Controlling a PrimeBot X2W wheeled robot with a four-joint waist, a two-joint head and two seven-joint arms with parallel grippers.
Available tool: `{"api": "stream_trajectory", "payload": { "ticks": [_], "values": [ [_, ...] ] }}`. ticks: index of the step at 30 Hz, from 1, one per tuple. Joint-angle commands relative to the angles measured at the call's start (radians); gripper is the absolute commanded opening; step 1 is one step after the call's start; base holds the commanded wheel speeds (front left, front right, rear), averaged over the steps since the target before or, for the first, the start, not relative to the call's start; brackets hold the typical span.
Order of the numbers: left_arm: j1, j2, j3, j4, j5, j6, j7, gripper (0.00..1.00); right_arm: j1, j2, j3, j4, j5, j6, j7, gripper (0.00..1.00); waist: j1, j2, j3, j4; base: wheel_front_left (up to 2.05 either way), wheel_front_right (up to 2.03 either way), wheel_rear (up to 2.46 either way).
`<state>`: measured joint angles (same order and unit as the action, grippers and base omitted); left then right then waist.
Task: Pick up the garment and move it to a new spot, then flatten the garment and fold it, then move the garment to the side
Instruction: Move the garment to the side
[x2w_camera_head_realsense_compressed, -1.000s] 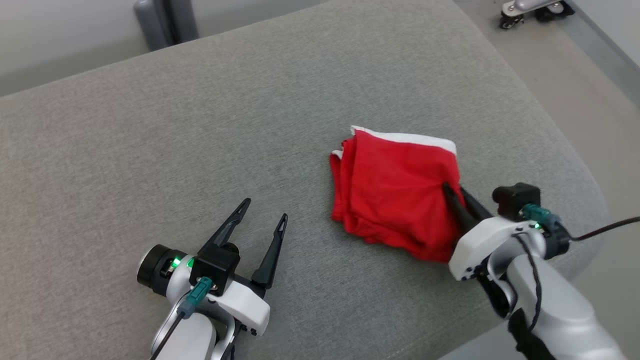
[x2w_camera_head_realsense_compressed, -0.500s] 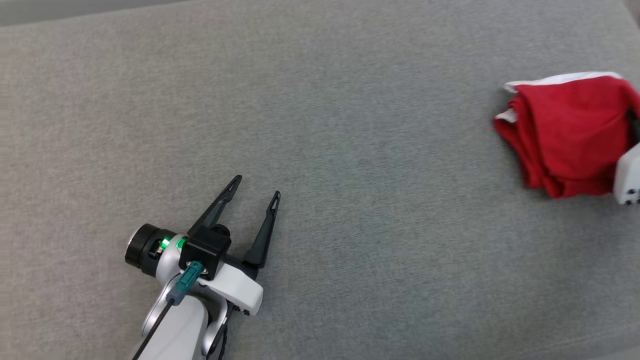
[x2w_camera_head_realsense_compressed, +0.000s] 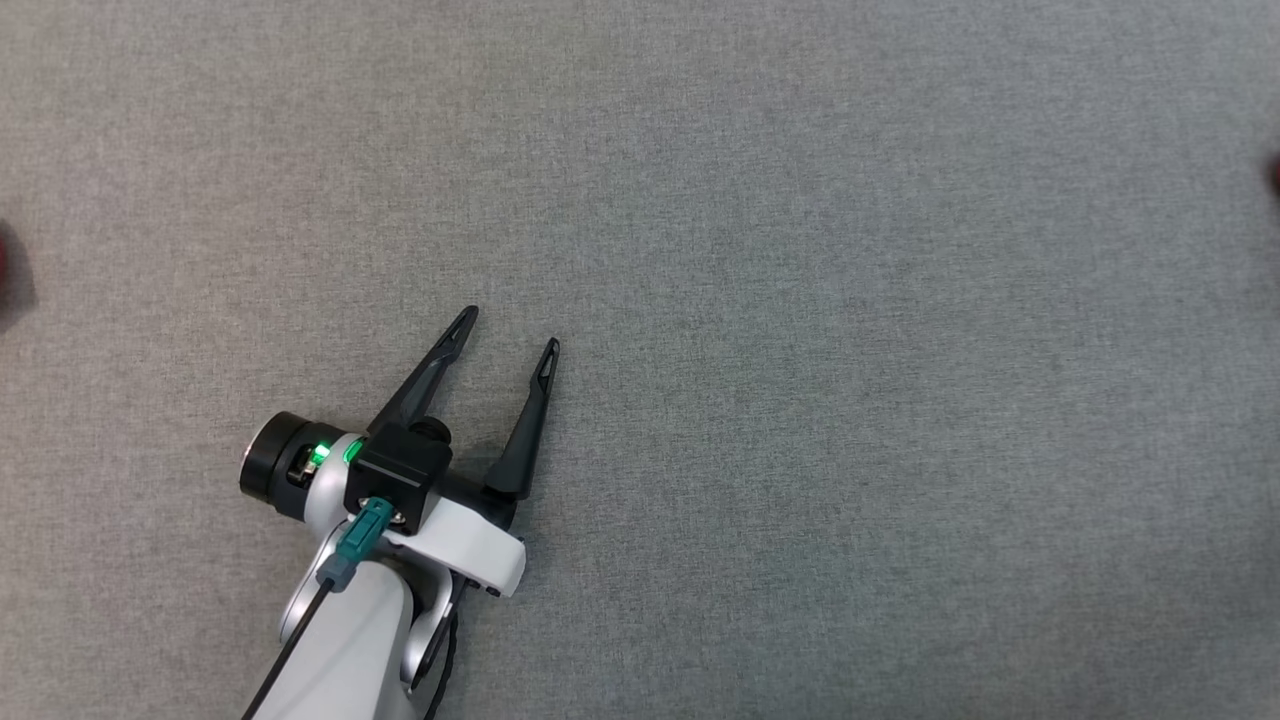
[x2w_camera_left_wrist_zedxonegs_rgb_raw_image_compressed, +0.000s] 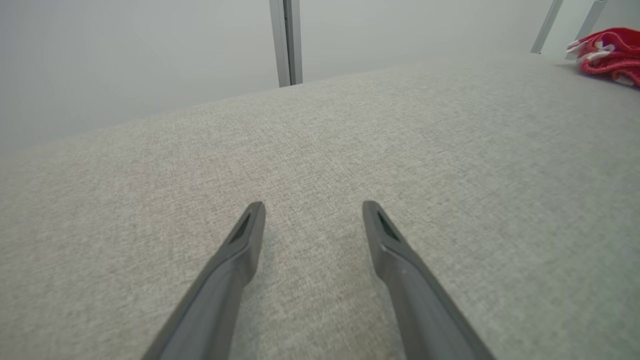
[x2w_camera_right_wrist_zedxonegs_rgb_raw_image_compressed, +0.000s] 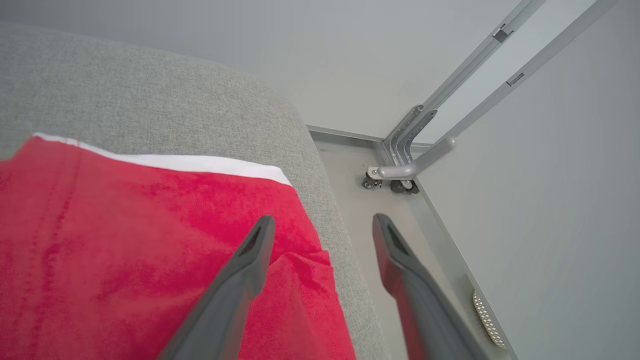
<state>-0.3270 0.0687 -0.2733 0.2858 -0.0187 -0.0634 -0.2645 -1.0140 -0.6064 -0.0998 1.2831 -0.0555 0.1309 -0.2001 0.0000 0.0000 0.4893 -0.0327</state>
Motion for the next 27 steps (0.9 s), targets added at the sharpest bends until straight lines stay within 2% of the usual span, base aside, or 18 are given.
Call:
{"api": "stream_trajectory", "payload": {
  "ticks": [1,3,7,11,19,24,27],
  "values": [
    [-0.008,0.007,0.007,0.009,0.005,0.005,0.001,1.0,0.012,-0.003,-0.037,0.0,-0.031,0.0,-0.011,1.0,0.0,0.0,-0.002,-0.001,0.0,0.0,0.0],
    [-0.007,0.005,0.006,0.009,0.004,0.007,0.001,1.0,0.026,0.009,-0.107,-0.016,-0.072,0.0,-0.02,1.0,0.0,0.0,-0.011,-0.004,0.0,0.0,0.0],
    [0.004,0.001,0.007,0.011,-0.003,0.01,0.0,1.0,0.063,0.089,-0.212,-0.087,-0.136,0.0,-0.056,1.0,0.0,0.0,-0.041,-0.012,0.0,0.0,0.0],
    [0.02,-0.002,0.017,0.013,-0.013,0.016,0.0,1.0,0.108,0.235,-0.243,-0.249,-0.122,0.0,-0.066,1.0,0.0,0.0,-0.094,-0.018,0.0,0.0,0.0],
    [0.072,-0.008,0.046,0.023,-0.033,0.033,0.0,1.0,0.3,0.449,-0.15,-0.549,-0.025,0.0,-0.066,1.0,0.0,0.0,-0.199,0.0,0.0,0.0,0.0],
    [0.104,-0.012,0.064,0.038,-0.043,0.04,0.0,1.0,0.448,0.516,-0.072,-0.668,0.048,0.0,-0.066,1.0,0.0,0.0,-0.265,0.027,0.0,0.0,0.0],
    [0.129,-0.013,0.078,0.046,-0.048,0.047,0.0,1.0,0.53,0.534,-0.031,-0.713,0.081,0.0,-0.066,1.0,0.0,0.0,-0.299,0.044,0.0,0.0,0.0]
  ]
}}
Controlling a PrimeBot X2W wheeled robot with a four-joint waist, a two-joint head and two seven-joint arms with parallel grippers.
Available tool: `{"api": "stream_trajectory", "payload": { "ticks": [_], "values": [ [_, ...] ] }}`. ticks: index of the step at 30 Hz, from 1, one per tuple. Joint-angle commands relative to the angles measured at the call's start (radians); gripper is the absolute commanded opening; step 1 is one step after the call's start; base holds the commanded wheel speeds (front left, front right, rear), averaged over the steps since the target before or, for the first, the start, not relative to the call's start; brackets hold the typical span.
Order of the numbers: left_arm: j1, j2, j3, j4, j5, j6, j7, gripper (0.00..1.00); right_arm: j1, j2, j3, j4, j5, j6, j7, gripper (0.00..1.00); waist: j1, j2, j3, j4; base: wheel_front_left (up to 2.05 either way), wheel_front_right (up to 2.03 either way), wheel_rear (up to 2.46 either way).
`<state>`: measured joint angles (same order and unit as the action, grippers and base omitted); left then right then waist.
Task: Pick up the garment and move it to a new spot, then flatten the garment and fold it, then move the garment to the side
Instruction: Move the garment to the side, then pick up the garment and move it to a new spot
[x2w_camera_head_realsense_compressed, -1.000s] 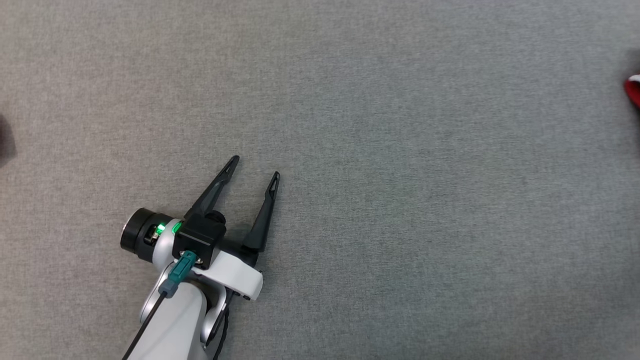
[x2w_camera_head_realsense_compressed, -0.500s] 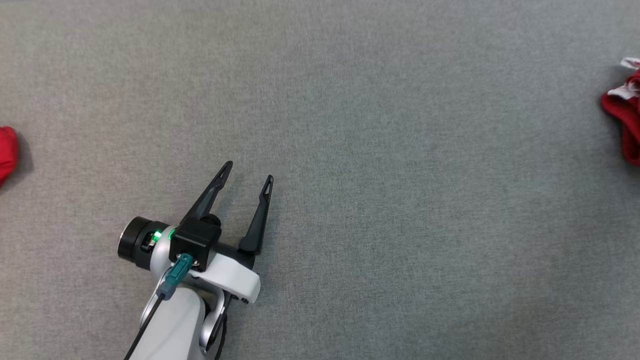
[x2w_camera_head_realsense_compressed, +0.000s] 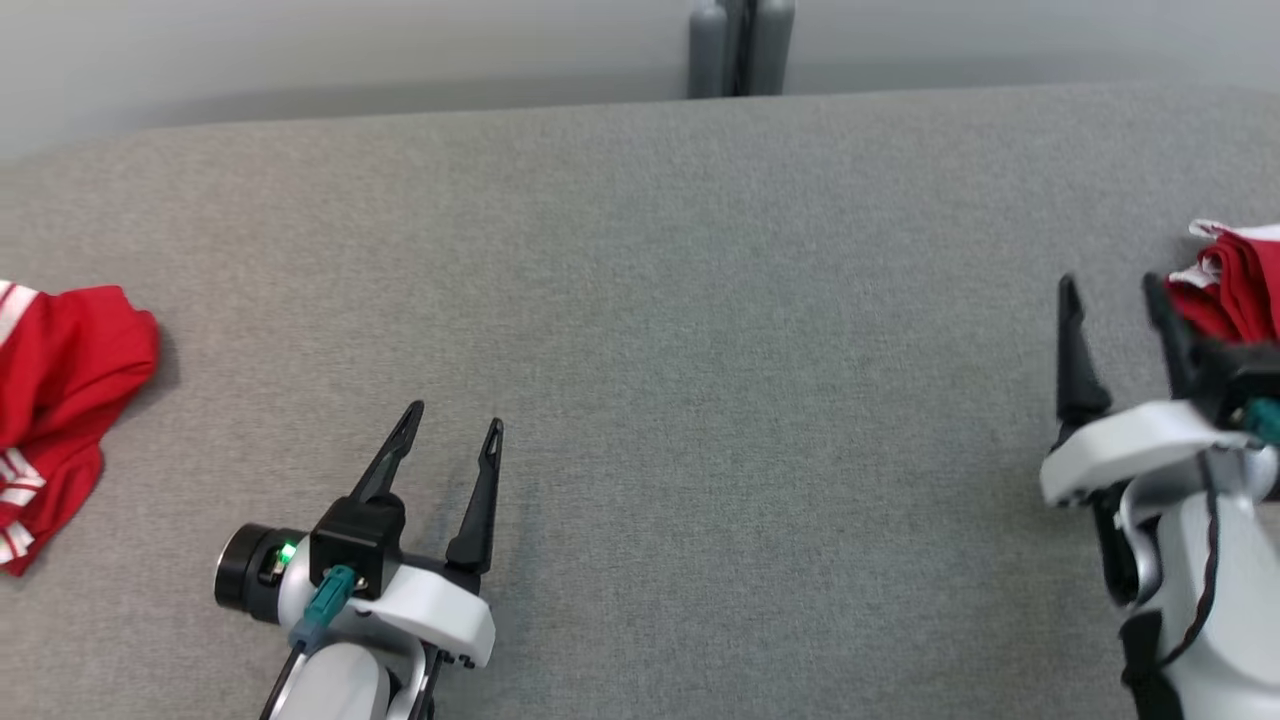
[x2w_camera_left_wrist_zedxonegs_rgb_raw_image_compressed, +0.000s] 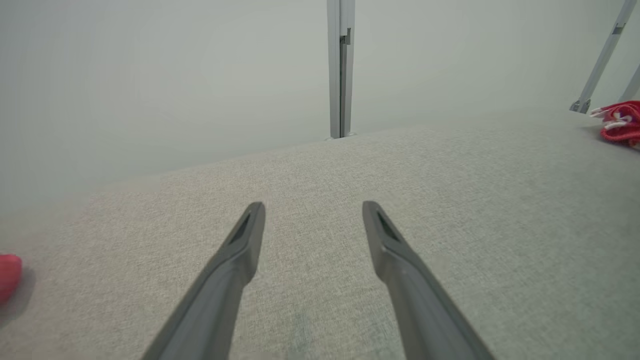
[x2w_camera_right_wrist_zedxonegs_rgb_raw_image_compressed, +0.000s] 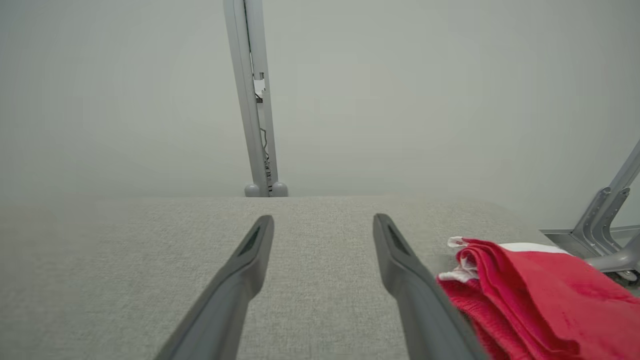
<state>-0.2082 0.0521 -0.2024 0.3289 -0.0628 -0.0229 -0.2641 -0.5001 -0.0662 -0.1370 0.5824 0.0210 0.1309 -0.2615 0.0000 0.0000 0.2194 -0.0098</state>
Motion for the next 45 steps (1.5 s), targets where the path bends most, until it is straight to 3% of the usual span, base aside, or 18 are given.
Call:
{"api": "stream_trajectory", "payload": {
  "ticks": [1,19,45],
  "values": [
    [0.017,0.003,0.011,0.006,-0.005,0.008,0.0,1.0,0.042,0.0,0.021,-0.02,0.011,0.0,-0.005,1.0,0.0,0.0,-0.04,0.027,0.0,0.0,0.0],
    [0.141,0.001,0.118,0.036,-0.02,0.034,0.0,1.0,0.298,0.013,0.162,-0.126,0.146,0.0,-0.005,1.0,0.0,0.0,-0.199,0.056,0.0,0.0,0.0],
    [0.179,0.001,0.161,0.04,-0.038,0.048,0.0,1.0,0.342,0.013,0.172,-0.154,0.178,0.0,-0.005,1.0,0.0,0.0,-0.236,0.052,0.0,0.0,0.0]
  ]
}}
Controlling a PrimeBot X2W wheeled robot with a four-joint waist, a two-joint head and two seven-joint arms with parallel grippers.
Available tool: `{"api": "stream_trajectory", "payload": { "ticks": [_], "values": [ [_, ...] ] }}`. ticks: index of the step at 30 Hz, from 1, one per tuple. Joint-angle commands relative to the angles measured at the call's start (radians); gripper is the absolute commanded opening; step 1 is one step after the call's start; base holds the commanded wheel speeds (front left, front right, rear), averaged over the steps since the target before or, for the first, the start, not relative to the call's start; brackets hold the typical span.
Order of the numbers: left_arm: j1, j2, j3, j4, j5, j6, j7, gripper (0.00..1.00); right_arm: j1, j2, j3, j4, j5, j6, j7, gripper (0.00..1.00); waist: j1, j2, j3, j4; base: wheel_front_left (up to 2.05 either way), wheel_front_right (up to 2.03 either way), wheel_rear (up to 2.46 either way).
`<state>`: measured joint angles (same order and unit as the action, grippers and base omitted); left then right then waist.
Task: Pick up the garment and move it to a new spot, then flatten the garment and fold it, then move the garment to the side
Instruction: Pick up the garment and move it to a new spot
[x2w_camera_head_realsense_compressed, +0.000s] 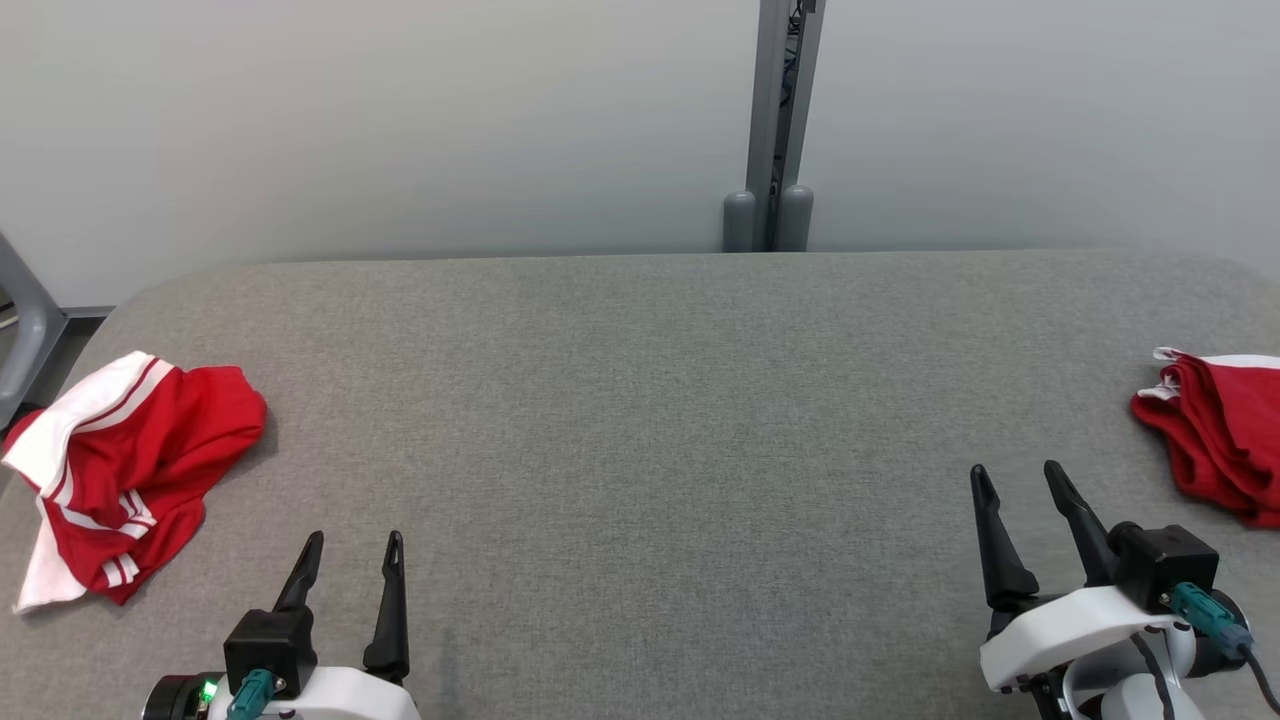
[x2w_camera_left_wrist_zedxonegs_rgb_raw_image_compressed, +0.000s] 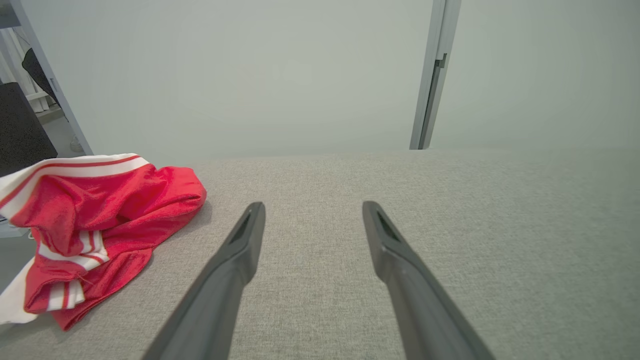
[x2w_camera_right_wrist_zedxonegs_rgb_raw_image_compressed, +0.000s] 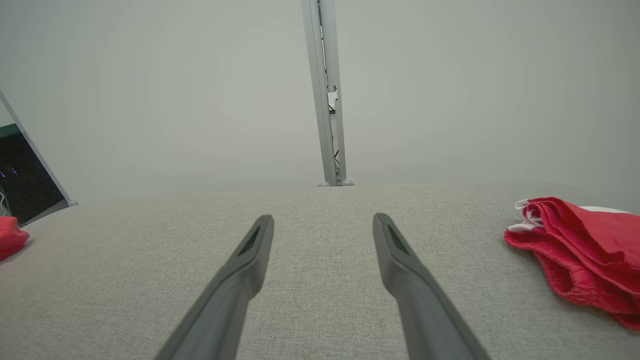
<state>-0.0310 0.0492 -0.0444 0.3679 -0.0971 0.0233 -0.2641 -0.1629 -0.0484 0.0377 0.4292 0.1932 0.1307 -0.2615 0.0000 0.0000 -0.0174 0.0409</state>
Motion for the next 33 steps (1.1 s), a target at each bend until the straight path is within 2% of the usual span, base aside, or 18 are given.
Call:
{"api": "stream_trajectory", "payload": {
  "ticks": [1,14,27,33],
  "values": [
    [0.002,0.004,0.005,0.001,-0.003,0.003,0.0,1.0,0.005,-0.005,0.001,0.0,0.006,0.0,-0.005,1.0,0.0,0.0,0.003,0.006,0.0,0.0,0.0],
    [-0.014,0.004,0.037,0.008,-0.019,0.025,0.0,1.0,-0.005,-0.005,0.046,-0.001,-0.003,0.0,-0.005,1.0,0.0,0.0,0.04,0.133,0.0,0.0,0.0],
    [-0.011,0.004,0.115,0.004,-0.031,0.042,0.0,1.0,-0.04,-0.005,0.129,0.007,0.014,0.0,-0.005,1.0,0.0,0.0,0.075,0.34,0.0,0.0,0.0],
    [0.002,0.004,0.147,0.003,-0.039,0.046,0.0,1.0,-0.045,-0.006,0.161,0.013,0.017,0.0,-0.005,1.0,0.0,0.0,0.073,0.403,0.0,0.0,0.0]
  ]
}}
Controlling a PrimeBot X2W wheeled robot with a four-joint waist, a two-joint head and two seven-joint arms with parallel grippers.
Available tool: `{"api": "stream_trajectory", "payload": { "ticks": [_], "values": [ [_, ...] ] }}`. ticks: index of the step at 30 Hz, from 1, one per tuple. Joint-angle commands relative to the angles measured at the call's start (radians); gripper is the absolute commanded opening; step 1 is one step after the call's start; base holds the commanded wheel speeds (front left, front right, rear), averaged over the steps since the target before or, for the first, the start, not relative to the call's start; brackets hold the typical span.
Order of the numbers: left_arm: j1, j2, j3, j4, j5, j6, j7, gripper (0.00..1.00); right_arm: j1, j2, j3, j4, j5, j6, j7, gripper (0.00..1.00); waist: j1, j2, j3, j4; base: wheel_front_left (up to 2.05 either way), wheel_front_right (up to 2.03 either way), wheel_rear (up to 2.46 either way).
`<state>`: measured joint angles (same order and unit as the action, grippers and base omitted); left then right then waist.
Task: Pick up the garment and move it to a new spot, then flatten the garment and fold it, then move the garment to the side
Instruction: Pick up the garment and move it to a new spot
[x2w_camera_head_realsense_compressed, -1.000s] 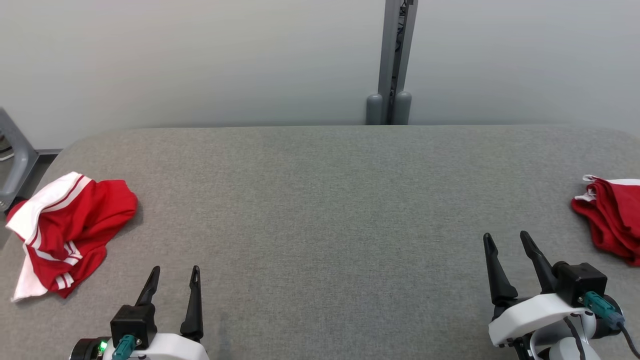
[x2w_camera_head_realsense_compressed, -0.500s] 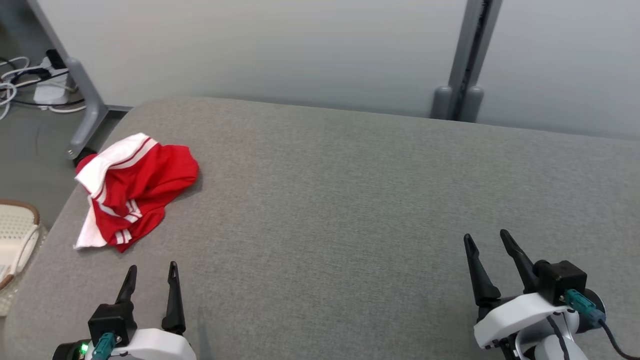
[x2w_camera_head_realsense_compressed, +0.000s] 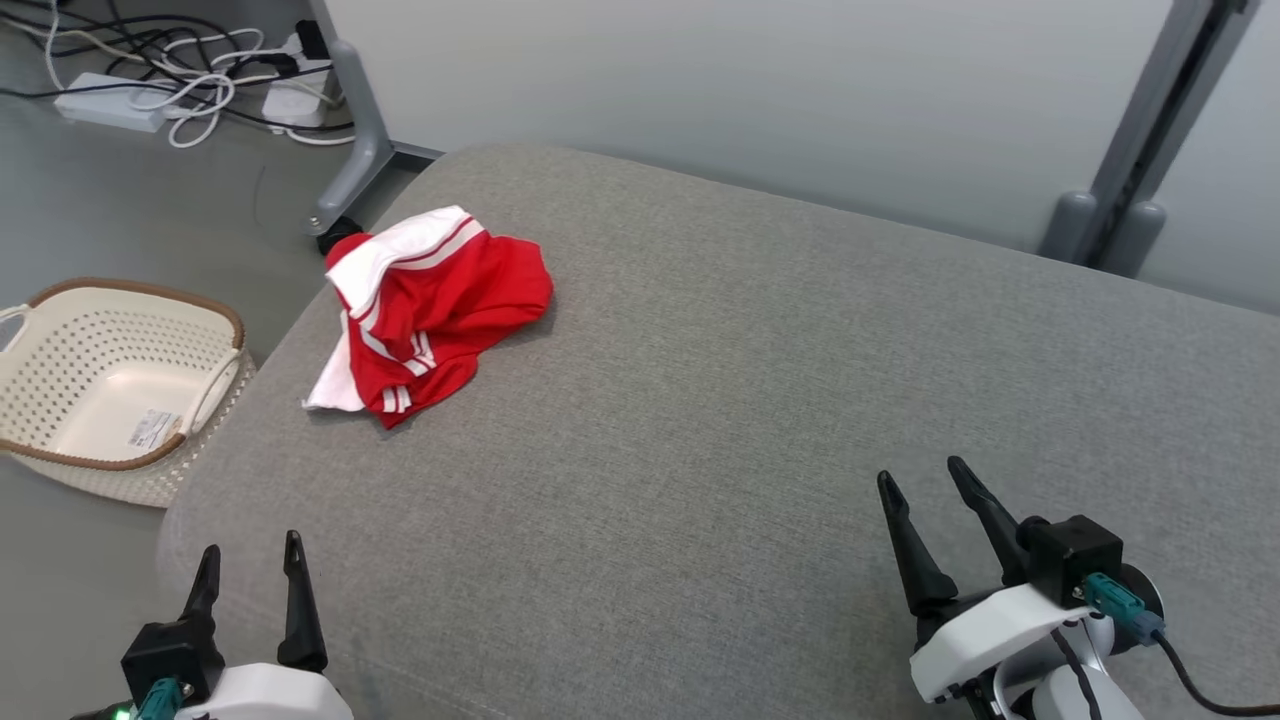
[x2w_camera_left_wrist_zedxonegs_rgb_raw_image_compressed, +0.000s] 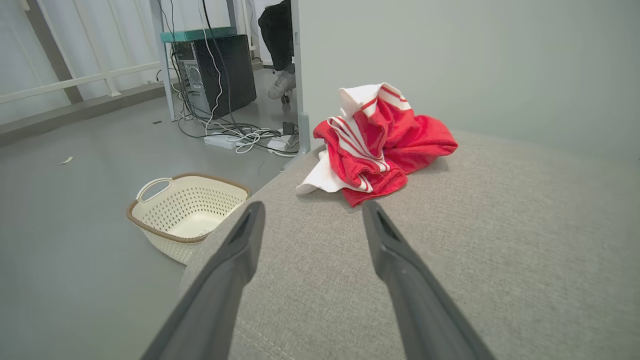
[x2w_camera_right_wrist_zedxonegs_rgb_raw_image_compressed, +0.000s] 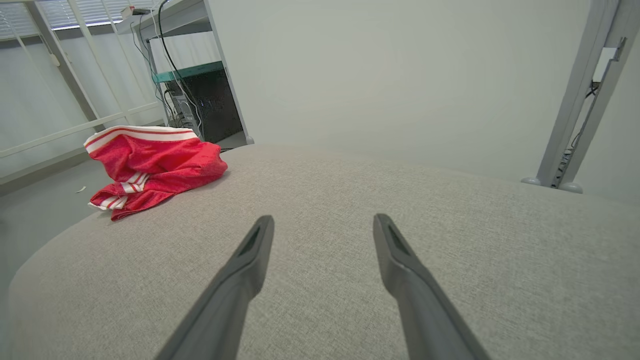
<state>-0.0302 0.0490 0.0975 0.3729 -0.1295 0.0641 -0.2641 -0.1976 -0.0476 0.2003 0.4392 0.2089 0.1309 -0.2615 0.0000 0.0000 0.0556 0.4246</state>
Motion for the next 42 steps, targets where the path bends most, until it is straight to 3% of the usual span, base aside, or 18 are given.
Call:
{"api": "stream_trajectory", "payload": {
  "ticks": [1,11,16,24,33,42],
  "values": [
    [0.004,0.004,0.012,0.0,-0.008,0.003,0.0,1.0,-0.012,-0.007,0.003,0.005,0.002,0.0,-0.005,1.0,0.0,0.0,0.0,0.027,0.0,0.0,0.0],
    [0.02,0.004,0.045,-0.005,-0.016,-0.001,0.0,1.0,-0.014,-0.006,0.029,0.012,-0.001,0.0,-0.005,1.0,0.0,0.0,0.006,0.05,0.0,0.0,0.0],
    [0.006,0.004,0.043,-0.004,-0.029,-0.001,0.0,1.0,-0.023,-0.006,0.03,0.012,-0.009,0.0,-0.005,1.0,0.0,0.0,0.016,0.033,0.0,0.0,0.0],
    [-0.037,0.004,0.041,0.01,-0.069,-0.038,0.0,1.0,-0.042,-0.006,0.026,0.004,-0.032,0.0,-0.005,1.0,0.0,0.0,0.06,-0.006,0.0,0.0,0.0],
    [-0.207,0.006,0.092,0.083,-0.051,-0.097,0.0,1.0,-0.092,-0.007,0.035,-0.016,-0.087,0.0,-0.005,1.0,0.0,0.0,0.17,-0.074,0.0,0.0,0.0],
    [-0.449,0.089,0.167,0.234,-0.005,-0.144,0.0,1.0,-0.147,-0.011,0.04,-0.034,-0.142,0.0,-0.005,1.0,0.0,0.0,0.275,-0.154,0.0,0.0,0.0]
  ]
}}
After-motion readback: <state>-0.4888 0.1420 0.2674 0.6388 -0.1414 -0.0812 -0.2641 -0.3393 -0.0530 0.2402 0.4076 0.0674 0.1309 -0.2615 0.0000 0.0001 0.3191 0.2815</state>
